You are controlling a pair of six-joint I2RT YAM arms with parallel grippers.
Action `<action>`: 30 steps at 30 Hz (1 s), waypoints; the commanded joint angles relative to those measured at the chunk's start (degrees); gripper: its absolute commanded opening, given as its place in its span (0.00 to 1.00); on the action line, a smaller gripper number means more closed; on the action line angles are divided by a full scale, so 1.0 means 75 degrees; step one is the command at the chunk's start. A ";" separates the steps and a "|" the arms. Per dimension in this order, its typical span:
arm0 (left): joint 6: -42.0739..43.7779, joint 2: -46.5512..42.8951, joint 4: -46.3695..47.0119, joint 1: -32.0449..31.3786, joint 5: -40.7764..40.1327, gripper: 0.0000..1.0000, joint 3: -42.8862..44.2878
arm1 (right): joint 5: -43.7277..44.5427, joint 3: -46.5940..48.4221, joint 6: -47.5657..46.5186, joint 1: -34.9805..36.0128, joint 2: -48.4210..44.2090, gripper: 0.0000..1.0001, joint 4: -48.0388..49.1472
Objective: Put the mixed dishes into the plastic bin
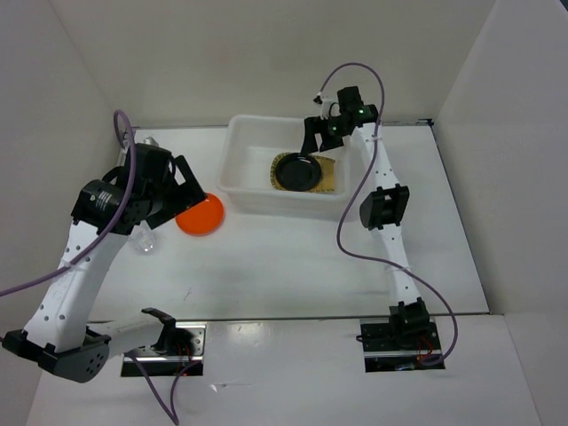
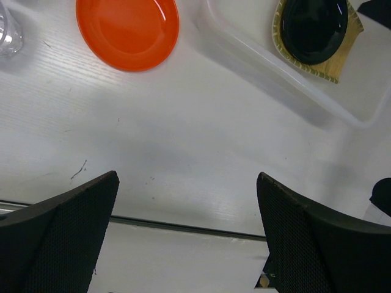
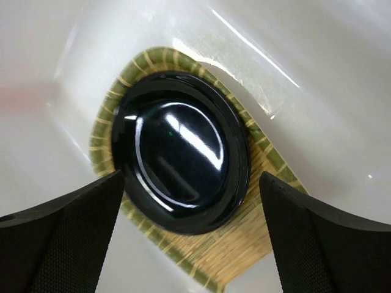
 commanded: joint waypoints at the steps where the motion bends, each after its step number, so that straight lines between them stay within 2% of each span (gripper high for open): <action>1: -0.0055 -0.0361 0.0358 0.0039 -0.0157 1.00 -0.0410 | 0.0142 0.0381 0.0672 -0.0265 -0.1704 0.96 0.0366; 5: 0.0014 -0.0841 0.1411 0.0121 0.0263 1.00 -0.1580 | -0.0219 0.0381 0.1412 -0.0733 -0.2852 0.97 0.1432; 6: 0.0015 -0.0912 0.1983 0.0237 0.0438 1.00 -0.2280 | -0.0372 0.0381 0.1414 -0.0735 -0.3237 0.97 0.1435; 8: 0.0015 -0.0913 0.2548 0.0507 0.1083 1.00 -0.2952 | -0.0560 0.0381 0.1507 -0.0817 -0.3568 0.97 0.1435; 12: -0.0371 -0.1064 0.4080 0.1268 0.1833 1.00 -0.4628 | -0.0994 0.0381 0.1157 -0.0817 -0.4037 0.97 0.0395; 16: -0.0441 -0.1135 0.5396 0.2252 0.2828 1.00 -0.5976 | -0.1099 0.0312 0.1003 -0.1027 -0.4493 0.97 0.0134; 19: -0.0360 -0.1334 0.6369 0.2605 0.3006 1.00 -0.6598 | -0.1100 -0.0120 0.0817 -0.1226 -0.4915 0.97 0.0030; 26: -0.0782 -0.2657 0.8501 0.3261 0.3381 1.00 -0.8368 | -0.1100 -0.0873 0.0407 -0.1297 -0.5432 0.97 -0.0194; 30: -0.0748 -0.2846 0.8328 0.3566 0.3089 1.00 -0.8755 | -0.0809 -0.1504 0.0243 -0.1297 -0.5737 0.97 -0.0346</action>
